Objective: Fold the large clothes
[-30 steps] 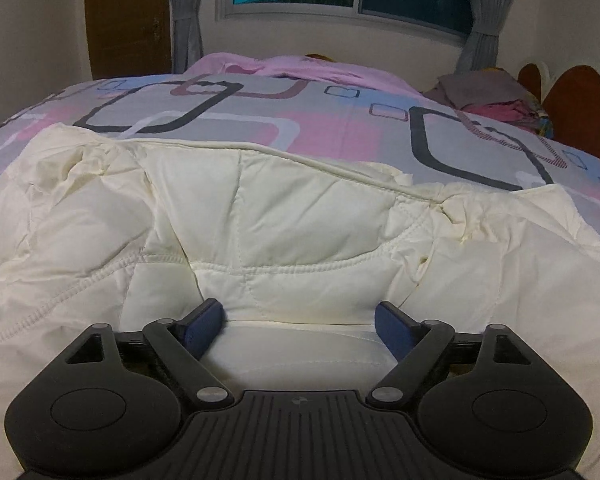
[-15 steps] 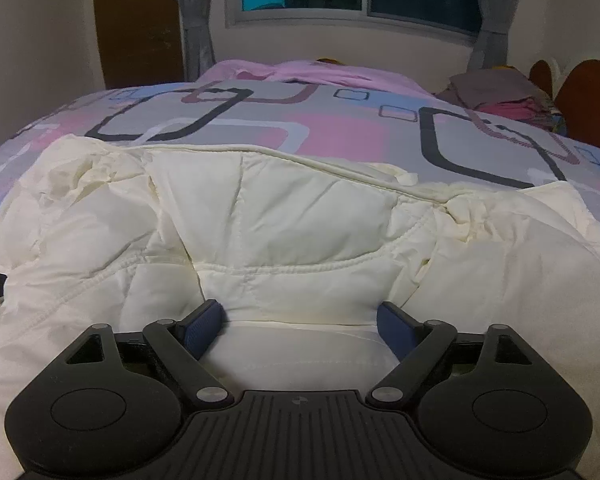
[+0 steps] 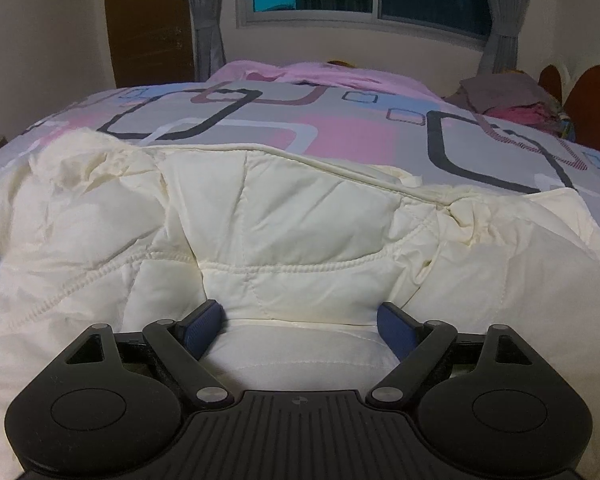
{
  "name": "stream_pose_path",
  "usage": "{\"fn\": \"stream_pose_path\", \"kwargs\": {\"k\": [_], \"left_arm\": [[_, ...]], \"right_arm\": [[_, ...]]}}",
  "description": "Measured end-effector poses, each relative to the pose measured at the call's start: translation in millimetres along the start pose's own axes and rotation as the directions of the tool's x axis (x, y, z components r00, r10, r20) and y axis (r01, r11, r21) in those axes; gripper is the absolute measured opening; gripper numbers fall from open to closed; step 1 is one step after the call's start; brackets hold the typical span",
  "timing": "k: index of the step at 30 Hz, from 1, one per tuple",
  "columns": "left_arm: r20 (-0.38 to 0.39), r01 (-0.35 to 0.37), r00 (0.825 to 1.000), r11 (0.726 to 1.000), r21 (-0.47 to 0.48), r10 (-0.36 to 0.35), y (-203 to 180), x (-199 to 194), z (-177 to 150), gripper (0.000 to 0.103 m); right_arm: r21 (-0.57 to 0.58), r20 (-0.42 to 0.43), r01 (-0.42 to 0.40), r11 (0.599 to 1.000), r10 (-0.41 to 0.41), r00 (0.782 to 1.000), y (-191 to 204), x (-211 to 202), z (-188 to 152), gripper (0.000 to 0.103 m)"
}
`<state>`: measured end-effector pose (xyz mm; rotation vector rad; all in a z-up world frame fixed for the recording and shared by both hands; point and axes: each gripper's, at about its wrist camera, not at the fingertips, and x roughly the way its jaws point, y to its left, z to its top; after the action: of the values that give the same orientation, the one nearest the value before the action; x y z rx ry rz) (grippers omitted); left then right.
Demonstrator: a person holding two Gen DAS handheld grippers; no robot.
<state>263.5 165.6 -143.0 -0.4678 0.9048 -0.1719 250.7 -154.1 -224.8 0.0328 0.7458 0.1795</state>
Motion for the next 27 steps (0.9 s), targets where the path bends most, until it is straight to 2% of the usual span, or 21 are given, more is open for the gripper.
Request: {"fn": "stream_pose_path", "kwargs": {"k": [5, 9, 12, 17, 21, 24, 25, 27], "left_arm": [[0.043, 0.090, 0.995, 0.994, 0.068, -0.093, -44.8, -27.7, 10.9, 0.015], [0.047, 0.179, 0.981, 0.973, 0.143, -0.188, -95.4, -39.9, 12.7, 0.015], [0.022, 0.248, 0.966, 0.949, 0.197, -0.257, -136.5, -39.4, 8.0, 0.015], [-0.029, 0.314, 0.948, 0.919, 0.239, -0.316, -191.8, -20.7, -8.6, 0.015], [-0.090, 0.371, 0.929, 0.891, 0.263, -0.360, -227.3, -3.8, -32.0, 0.015], [-0.145, 0.394, 0.919, 0.869, 0.300, -0.367, -249.7, 12.9, -54.3, 0.015], [-0.160, 0.398, 0.917, 0.867, 0.300, -0.365, -252.6, 18.9, -60.3, 0.015], [-0.181, 0.400, 0.915, 0.870, 0.287, -0.361, -256.1, 30.7, -68.4, 0.015]], "right_arm": [[0.004, -0.006, 0.002, 1.000, -0.002, 1.000, 0.3, -0.8, 0.9, 0.085], [0.019, -0.020, -0.023, 1.000, 0.023, 1.000, -6.9, -5.3, 7.0, 0.085], [0.041, -0.021, -0.046, 0.998, 0.046, 0.999, -18.2, -14.6, 10.5, 0.085], [0.122, 0.032, -0.051, 0.991, 0.047, 0.998, -57.1, -53.5, 11.0, 0.085], [0.182, 0.058, 0.005, 0.983, -0.016, 0.998, -99.6, -95.9, -1.2, 0.085], [0.260, 0.076, 0.101, 0.960, -0.125, 0.989, -141.0, -129.9, -19.2, 0.085], [0.309, 0.062, 0.131, 0.942, -0.158, 0.986, -157.7, -136.0, -25.1, 0.085], [0.392, -0.001, 0.135, 0.910, -0.147, 0.989, -187.4, -130.1, -33.4, 0.085]]}}
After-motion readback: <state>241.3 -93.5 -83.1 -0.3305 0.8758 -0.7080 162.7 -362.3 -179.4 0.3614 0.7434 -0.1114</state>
